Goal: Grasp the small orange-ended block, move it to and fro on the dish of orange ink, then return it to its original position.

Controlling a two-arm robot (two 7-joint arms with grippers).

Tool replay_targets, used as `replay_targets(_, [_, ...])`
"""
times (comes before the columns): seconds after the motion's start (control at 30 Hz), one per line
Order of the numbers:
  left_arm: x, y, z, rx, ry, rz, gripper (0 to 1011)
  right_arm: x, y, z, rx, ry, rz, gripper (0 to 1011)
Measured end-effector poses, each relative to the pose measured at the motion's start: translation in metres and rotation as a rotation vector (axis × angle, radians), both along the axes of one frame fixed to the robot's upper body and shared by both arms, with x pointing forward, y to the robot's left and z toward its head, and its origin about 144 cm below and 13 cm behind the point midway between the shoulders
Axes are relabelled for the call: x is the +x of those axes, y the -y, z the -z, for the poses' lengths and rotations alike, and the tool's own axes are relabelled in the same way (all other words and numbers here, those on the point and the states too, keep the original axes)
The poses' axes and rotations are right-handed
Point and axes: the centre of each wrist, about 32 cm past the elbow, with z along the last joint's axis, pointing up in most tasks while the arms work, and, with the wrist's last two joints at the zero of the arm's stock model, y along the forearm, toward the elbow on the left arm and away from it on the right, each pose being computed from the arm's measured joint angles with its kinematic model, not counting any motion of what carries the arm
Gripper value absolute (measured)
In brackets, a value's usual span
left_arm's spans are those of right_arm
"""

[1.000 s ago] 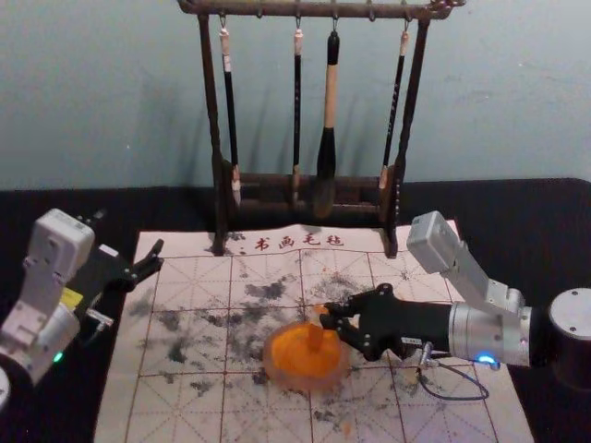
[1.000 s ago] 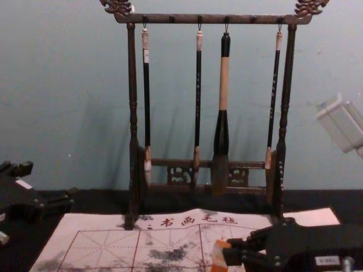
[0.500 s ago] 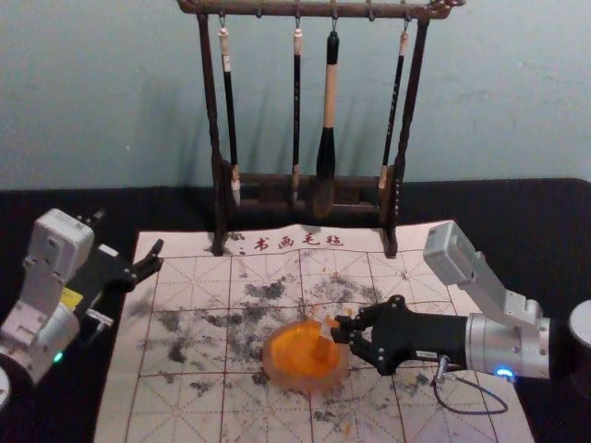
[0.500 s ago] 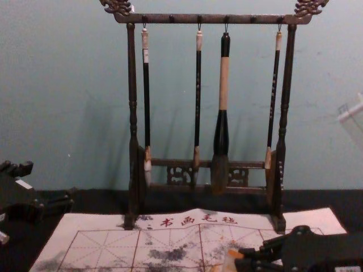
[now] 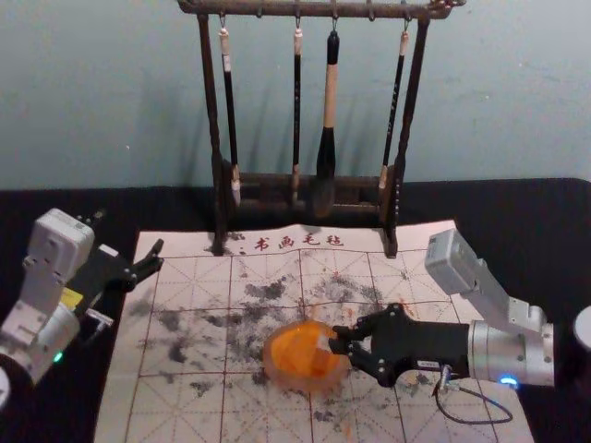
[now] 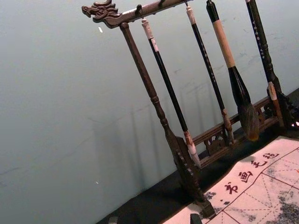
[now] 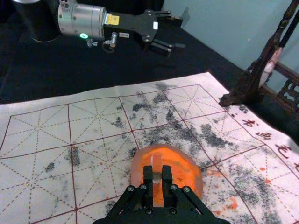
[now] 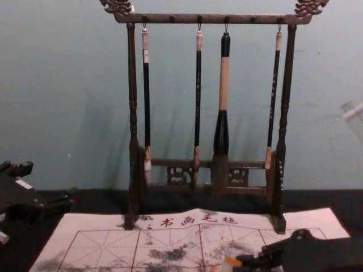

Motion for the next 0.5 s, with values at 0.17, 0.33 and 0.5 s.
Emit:
replay_targets(0.17, [0.000, 0.000, 0.000, 0.000, 0.000, 0.000, 1001, 0.001, -0.005, 0.002, -0.012, -0.001, -0.009, 83])
replay_targets(0.33, [0.000, 0.000, 0.000, 0.000, 0.000, 0.000, 1001, 0.003, -0.010, 0.002, -0.019, 0.002, -0.014, 83])
replay_targets(0.5, [0.000, 0.000, 0.000, 0.000, 0.000, 0.000, 1001, 0.006, -0.013, 0.003, -0.024, 0.007, -0.012, 83])
